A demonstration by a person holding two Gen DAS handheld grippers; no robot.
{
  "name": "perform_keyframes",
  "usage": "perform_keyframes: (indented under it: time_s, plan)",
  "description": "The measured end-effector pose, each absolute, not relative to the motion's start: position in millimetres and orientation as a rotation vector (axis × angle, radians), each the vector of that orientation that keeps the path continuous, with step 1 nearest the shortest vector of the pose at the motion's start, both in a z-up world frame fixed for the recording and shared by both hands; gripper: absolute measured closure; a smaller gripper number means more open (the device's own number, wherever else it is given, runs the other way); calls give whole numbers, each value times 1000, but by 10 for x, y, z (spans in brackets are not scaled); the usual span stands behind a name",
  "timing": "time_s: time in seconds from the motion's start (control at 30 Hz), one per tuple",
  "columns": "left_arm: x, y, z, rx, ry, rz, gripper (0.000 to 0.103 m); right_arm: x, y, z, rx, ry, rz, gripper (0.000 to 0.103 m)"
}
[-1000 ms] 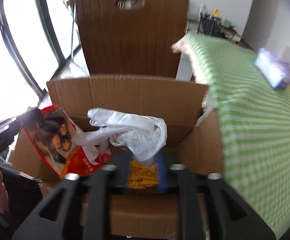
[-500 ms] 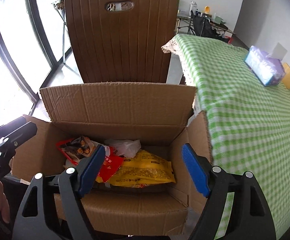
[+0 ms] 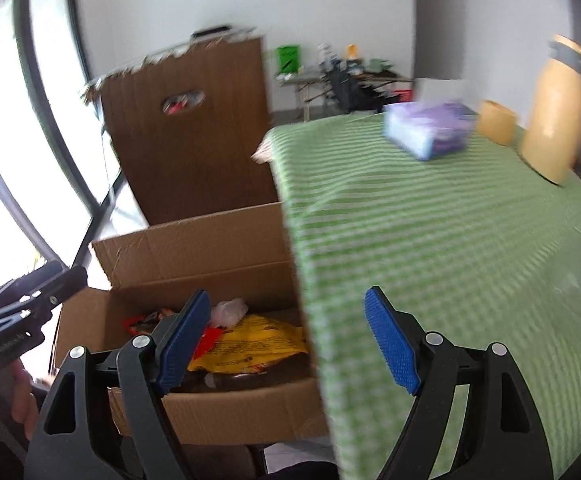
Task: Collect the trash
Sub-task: 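Move both grippers back over the clear container and white tissues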
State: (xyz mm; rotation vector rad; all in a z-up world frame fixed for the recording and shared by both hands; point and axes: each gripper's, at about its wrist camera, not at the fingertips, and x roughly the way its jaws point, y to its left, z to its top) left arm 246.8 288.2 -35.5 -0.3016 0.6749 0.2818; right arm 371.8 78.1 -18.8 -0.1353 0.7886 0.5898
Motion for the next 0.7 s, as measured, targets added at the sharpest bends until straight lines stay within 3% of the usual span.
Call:
perform_keyframes:
  time_s: [0.53, 0.7]
  plan:
    - [3436, 703, -117, -163, 677, -227, 8, 3194, -2528, 213, 172, 572, -46, 26]
    - [3980, 146, -295, -233, 675, -325, 8, 3238, -3346, 209, 194, 558, -197, 26]
